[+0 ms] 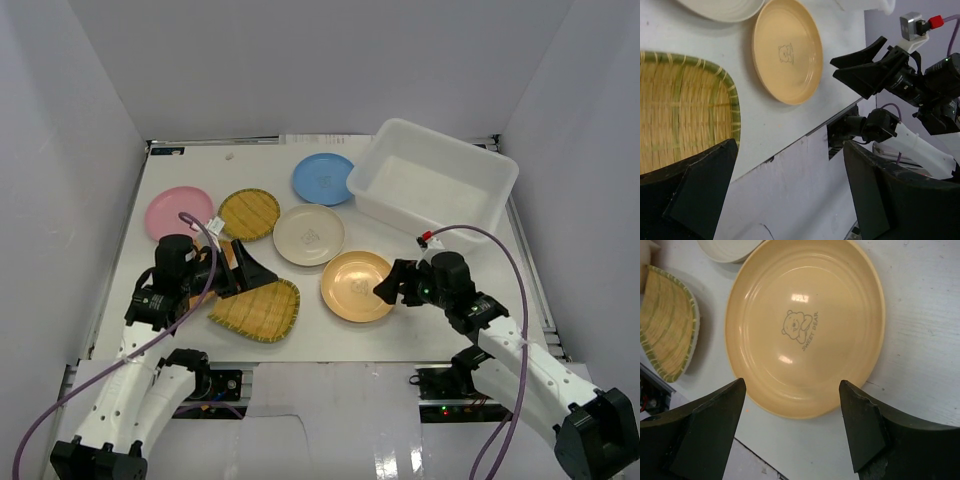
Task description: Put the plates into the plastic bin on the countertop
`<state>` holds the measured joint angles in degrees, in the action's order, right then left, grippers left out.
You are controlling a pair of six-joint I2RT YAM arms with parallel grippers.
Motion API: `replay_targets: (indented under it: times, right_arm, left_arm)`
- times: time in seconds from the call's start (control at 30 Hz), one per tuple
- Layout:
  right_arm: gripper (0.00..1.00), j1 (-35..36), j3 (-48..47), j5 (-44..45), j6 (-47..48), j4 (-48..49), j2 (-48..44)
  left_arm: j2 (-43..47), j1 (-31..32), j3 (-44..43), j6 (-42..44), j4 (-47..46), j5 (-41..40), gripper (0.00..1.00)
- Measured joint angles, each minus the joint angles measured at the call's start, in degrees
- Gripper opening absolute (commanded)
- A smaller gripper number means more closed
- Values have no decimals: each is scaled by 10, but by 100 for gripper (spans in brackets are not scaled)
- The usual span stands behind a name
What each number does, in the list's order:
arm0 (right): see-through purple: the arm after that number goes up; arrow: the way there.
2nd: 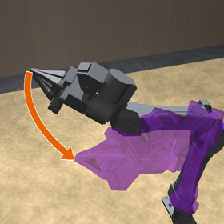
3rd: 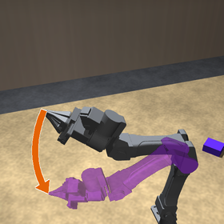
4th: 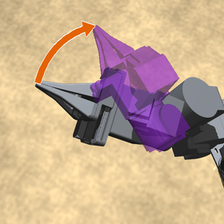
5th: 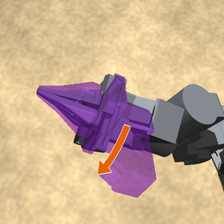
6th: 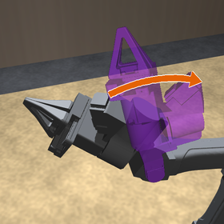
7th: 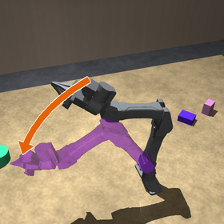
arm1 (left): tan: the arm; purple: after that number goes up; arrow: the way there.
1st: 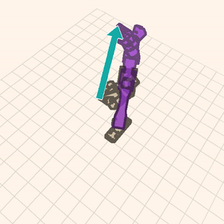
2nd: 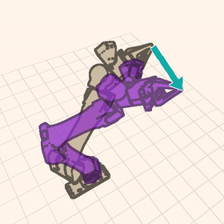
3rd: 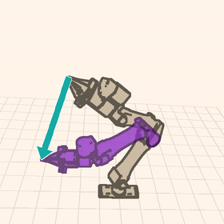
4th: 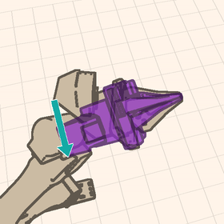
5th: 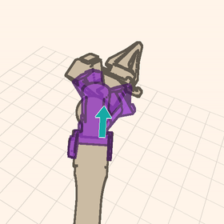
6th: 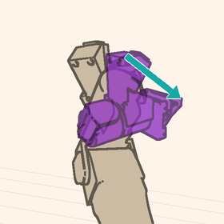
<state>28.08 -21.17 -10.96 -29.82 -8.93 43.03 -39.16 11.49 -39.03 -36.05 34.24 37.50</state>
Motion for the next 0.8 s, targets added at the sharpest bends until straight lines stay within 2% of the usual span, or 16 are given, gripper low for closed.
replay_targets:
  times: [0.1,0.2,0.33,0.5,0.63,0.7,0.73,0.8]
  right_arm:
    - [79,25,4,53,-2,12,23]
    - [77,37,4,115,0,13,31]
    - [77,39,4,188,6,14,18]
    - [70,39,4,219,7,26,49]
    - [54,39,15,218,4,49,91]
    - [52,39,16,215,2,57,113]
    - [46,39,16,212,2,65,126]
    - [39,39,16,209,3,80,145]
  left_arm:
    - [-2,4,8,-20,51,-21,94]
    - [-4,14,5,-29,121,-82,90]
    - [-18,26,-45,-25,185,-177,88]
    - [-57,28,-46,-29,132,-191,84]
    - [-132,37,-38,-30,82,-198,77]
    - [-166,45,-40,-30,54,-209,75]
    - [-180,49,-44,-30,43,-214,74]
    - [-212,62,-55,-30,12,-224,72]
